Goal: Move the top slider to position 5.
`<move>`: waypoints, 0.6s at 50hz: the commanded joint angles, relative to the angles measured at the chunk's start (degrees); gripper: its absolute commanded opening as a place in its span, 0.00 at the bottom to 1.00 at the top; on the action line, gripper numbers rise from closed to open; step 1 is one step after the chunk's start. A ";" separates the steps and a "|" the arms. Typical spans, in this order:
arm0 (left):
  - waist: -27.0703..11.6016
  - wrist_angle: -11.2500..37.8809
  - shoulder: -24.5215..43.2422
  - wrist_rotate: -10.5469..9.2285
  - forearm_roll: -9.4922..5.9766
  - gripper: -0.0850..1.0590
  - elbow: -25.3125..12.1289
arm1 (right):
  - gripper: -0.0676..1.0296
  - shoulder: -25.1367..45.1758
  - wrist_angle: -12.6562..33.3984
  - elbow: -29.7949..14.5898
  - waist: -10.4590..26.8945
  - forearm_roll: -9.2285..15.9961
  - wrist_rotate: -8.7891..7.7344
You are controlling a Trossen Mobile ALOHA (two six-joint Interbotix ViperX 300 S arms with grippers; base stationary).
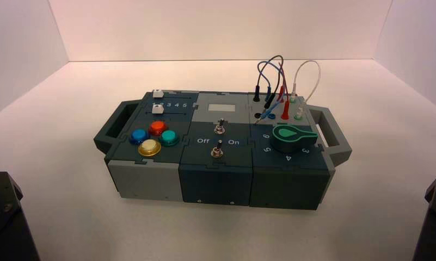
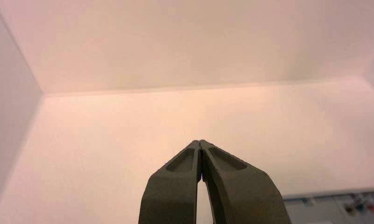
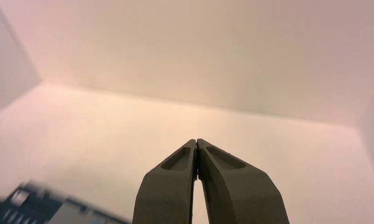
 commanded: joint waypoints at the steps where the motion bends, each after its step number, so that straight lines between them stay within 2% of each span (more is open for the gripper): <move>1: -1.14 7.73 2.99 -0.44 -0.26 0.05 -5.45 | 0.04 2.11 2.29 -2.64 3.34 0.79 0.18; 13: -1.85 18.98 9.49 -0.70 -0.44 0.05 -9.93 | 0.04 5.80 6.50 -4.04 9.58 1.32 0.09; 18: -2.46 20.65 12.48 -0.26 -0.44 0.05 -10.46 | 0.04 6.24 8.35 -4.83 10.99 1.32 0.00; 30: -4.04 20.57 20.83 -0.53 -0.44 0.05 -11.07 | 0.04 6.59 10.37 -5.98 11.78 1.58 -0.09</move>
